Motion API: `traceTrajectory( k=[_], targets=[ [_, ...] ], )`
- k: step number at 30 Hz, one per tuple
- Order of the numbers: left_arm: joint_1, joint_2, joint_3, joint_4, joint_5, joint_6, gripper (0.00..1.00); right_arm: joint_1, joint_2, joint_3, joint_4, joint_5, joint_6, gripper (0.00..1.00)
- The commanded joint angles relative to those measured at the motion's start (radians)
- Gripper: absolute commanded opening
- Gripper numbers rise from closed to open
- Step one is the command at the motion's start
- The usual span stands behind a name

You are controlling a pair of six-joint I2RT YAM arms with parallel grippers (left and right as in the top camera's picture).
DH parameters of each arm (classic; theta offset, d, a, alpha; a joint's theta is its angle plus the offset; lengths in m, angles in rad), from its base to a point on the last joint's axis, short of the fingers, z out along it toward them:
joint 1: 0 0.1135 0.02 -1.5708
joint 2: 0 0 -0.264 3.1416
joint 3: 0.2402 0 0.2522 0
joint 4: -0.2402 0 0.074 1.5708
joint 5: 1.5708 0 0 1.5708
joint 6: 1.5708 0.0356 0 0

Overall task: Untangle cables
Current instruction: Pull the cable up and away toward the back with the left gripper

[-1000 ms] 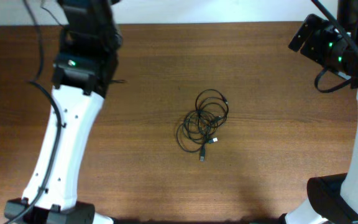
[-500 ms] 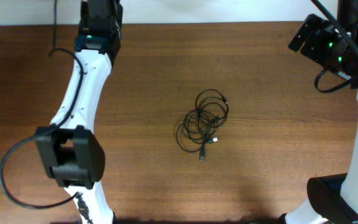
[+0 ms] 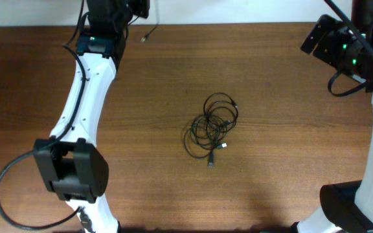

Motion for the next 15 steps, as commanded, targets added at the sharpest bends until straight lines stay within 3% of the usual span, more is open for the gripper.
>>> traceTrajectory(
  k=[1, 2, 6, 15],
  targets=[
    [0.000, -0.058, 0.013, 0.173, 0.299, -0.333, 0.00, -0.005, -0.002, 0.001, -0.006, 0.020, -0.006, 0.98],
    [0.001, -0.058, 0.013, 0.248, 0.314, -0.430, 0.00, -0.005, -0.002, 0.001, -0.006, 0.020, -0.007, 0.98],
    [0.008, -0.055, 0.013, 0.237, 0.270, -0.448, 0.00, -0.005, -0.002, 0.001, -0.006, 0.020, -0.006, 0.98],
    [0.176, 0.122, 0.013, 0.058, 0.111, -0.105, 0.00, -0.005, -0.002, 0.001, -0.006, 0.020, -0.006, 0.98]
  ],
)
